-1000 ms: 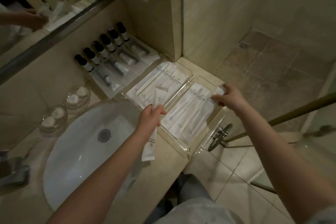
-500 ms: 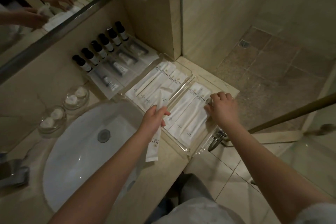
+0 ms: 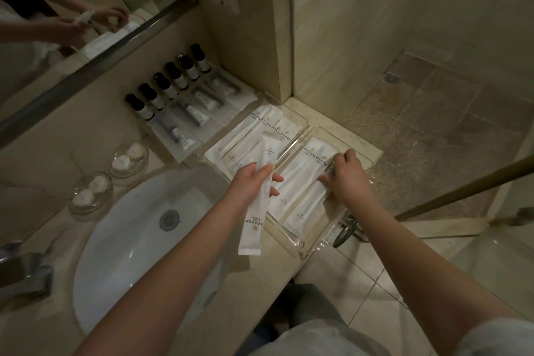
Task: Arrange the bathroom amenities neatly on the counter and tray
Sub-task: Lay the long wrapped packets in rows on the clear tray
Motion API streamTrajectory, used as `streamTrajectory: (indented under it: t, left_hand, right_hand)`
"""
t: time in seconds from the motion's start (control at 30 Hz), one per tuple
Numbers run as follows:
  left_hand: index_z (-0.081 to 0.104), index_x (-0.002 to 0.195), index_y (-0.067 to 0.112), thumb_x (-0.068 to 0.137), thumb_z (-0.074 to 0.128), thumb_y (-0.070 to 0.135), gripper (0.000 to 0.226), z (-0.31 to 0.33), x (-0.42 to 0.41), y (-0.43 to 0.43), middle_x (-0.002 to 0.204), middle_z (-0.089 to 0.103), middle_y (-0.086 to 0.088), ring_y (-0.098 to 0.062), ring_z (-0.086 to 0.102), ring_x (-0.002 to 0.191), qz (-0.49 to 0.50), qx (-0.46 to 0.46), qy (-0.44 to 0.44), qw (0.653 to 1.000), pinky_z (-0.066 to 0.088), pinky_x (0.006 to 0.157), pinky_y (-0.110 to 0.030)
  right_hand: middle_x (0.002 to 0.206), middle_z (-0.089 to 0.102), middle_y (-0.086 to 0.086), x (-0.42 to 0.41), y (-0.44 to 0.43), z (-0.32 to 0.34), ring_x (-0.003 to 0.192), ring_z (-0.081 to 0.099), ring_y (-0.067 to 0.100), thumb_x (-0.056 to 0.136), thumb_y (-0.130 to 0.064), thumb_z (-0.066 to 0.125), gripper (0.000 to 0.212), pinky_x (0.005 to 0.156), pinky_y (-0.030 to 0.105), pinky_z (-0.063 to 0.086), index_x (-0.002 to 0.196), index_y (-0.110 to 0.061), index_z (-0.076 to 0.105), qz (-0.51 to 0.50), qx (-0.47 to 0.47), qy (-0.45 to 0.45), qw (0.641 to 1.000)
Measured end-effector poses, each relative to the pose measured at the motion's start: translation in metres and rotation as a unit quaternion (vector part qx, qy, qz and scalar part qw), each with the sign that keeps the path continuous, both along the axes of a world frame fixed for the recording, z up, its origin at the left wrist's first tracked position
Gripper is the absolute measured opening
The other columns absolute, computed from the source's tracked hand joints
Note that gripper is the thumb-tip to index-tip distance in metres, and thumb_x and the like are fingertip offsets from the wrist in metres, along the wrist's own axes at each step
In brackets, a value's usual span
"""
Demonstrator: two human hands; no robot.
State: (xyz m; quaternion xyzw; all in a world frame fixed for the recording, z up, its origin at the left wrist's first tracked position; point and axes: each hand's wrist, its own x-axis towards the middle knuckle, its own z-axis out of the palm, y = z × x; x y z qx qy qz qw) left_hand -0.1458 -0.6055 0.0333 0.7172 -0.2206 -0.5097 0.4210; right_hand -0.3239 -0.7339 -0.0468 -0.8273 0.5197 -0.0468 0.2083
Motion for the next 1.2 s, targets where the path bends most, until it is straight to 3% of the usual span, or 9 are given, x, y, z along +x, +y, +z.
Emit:
streamTrajectory:
  t: [0.17,0.23,0.37,0.5,0.67,0.77,0.9,1.07,1.2]
  left_hand:
    - [0.064,0.096,0.017,0.094,0.048,0.026,0.018,0.004,0.0,-0.001,0.083,0.072,0.004,-0.009,0.061,0.054,-0.013,0.003,-0.003,1.0,0.052,0.069,-0.036]
    - [0.067,0.089,0.018,0.092,0.05,0.028,0.02,0.008,0.002,-0.003,0.082,0.072,0.001,-0.011,0.062,0.058,-0.05,0.014,-0.026,0.998,0.052,0.07,-0.035]
    - [0.072,0.091,0.014,0.091,0.053,0.034,0.027,0.025,0.003,-0.006,0.06,0.069,0.006,-0.013,0.064,0.067,-0.187,0.032,-0.066,0.98,0.049,0.071,-0.026]
    - [0.071,0.09,0.012,0.09,0.055,0.029,0.023,0.034,0.005,-0.01,0.067,0.071,0.006,-0.016,0.065,0.07,-0.251,0.02,-0.058,0.966,0.048,0.084,-0.031]
    - [0.066,0.094,0.017,0.084,0.065,0.021,0.011,0.023,0.021,-0.007,0.095,0.064,0.002,-0.012,0.058,0.086,-0.126,-0.025,-0.262,0.956,0.046,0.081,-0.025]
    - [0.059,0.077,0.012,0.084,0.062,0.019,0.011,0.028,0.027,0.007,0.078,0.058,0.003,-0.007,0.05,0.07,0.024,-0.104,-0.38,0.919,0.037,0.063,-0.006]
    - [0.064,0.076,0.005,0.088,0.059,0.025,0.024,0.022,0.02,0.017,0.072,0.061,-0.008,-0.013,0.051,0.067,0.031,-0.059,-0.263,0.962,0.039,0.062,-0.015]
    - [0.062,0.087,0.013,0.092,0.053,0.028,0.018,0.024,0.003,0.002,0.077,0.059,0.002,-0.009,0.052,0.071,0.135,-0.054,-0.048,0.988,0.039,0.061,-0.022]
    - [0.061,0.088,0.007,0.092,0.053,0.021,0.017,0.021,0.003,-0.002,0.081,0.053,-0.008,-0.011,0.046,0.068,0.125,-0.059,-0.06,0.989,0.037,0.058,-0.021]
  right_hand:
    - [0.123,0.047,0.013,0.002,0.0,0.011,0.112,0.045,0.03,0.083,-0.041,0.059,0.053,0.084,0.041,0.043,0.125,-0.01,0.047,0.0,-0.052,0.07,0.996]
    - [0.127,0.047,0.011,0.008,-0.002,0.028,0.115,0.045,0.028,0.085,-0.042,0.058,0.053,0.089,0.041,0.042,0.129,-0.014,0.047,-0.025,-0.044,-0.038,0.998]
    - [0.113,0.054,0.0,0.03,-0.002,0.087,0.09,0.056,0.011,0.087,-0.035,0.061,0.044,0.077,0.023,0.048,0.128,-0.025,0.049,0.006,0.209,-0.352,0.912]
    - [0.081,0.062,0.004,0.038,0.003,0.107,0.063,0.056,0.0,0.085,-0.013,0.065,0.014,0.056,0.012,0.042,0.097,-0.005,0.067,0.118,0.325,-0.327,0.88]
    - [0.064,0.06,0.006,0.043,0.011,0.089,0.05,0.055,0.006,0.081,-0.007,0.068,0.01,0.05,0.018,0.044,0.073,-0.011,0.066,-0.001,0.302,-0.387,0.871]
    - [0.068,0.06,0.005,0.04,0.016,0.078,0.052,0.058,0.007,0.081,-0.006,0.067,0.013,0.053,0.02,0.048,0.071,-0.012,0.063,-0.129,0.286,-0.46,0.831]
    - [0.079,0.061,0.006,0.039,0.038,0.064,0.075,0.058,0.027,0.081,-0.008,0.067,0.013,0.076,0.041,0.052,0.071,-0.013,0.062,-0.157,0.355,-0.464,0.797]
    - [0.068,0.06,0.004,0.042,0.07,0.06,0.059,0.058,0.014,0.079,-0.003,0.068,0.01,0.056,0.022,0.05,0.076,-0.005,0.059,-0.085,0.392,-0.437,0.805]
    - [0.072,0.066,0.005,0.031,0.064,0.064,0.064,0.063,0.013,0.081,-0.003,0.068,0.006,0.062,0.022,0.051,0.082,-0.005,0.062,-0.005,0.392,-0.373,0.841]
